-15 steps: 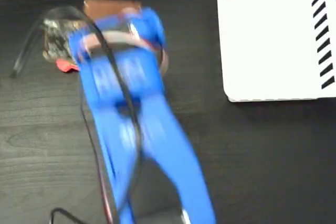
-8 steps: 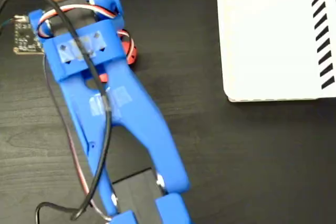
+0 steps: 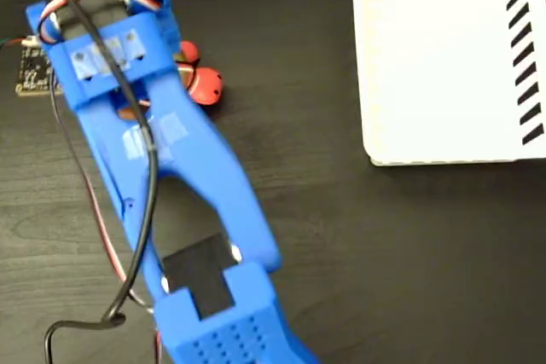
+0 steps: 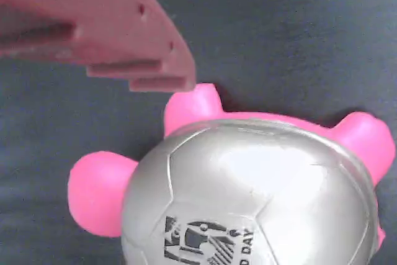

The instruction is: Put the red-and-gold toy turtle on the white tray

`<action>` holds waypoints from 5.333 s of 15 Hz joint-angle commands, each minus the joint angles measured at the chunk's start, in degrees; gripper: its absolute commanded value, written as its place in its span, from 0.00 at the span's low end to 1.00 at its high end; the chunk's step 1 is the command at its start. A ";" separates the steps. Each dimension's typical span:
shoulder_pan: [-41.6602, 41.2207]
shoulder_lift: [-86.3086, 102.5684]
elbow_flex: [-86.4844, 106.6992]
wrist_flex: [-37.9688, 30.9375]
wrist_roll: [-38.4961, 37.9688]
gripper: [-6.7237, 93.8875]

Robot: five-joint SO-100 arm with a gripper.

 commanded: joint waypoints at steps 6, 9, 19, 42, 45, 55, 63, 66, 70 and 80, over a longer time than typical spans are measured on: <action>-0.70 -4.13 -4.92 -0.53 -0.97 0.74; -0.62 -6.06 -5.98 -1.23 -0.70 0.73; -1.67 -9.32 -3.69 -6.68 0.97 0.35; 39.29 35.77 -7.21 8.79 -45.44 0.07; 42.89 25.31 -12.92 8.79 -46.14 0.07; 43.15 -3.87 -29.27 6.33 -37.09 0.07; 43.59 -6.06 -20.92 -0.53 -38.41 0.23; 43.68 -5.89 -15.64 -0.88 -38.50 0.46; 44.03 -4.13 -10.90 -2.99 -38.85 0.51; 45.09 -1.41 -5.80 -3.60 -39.99 0.74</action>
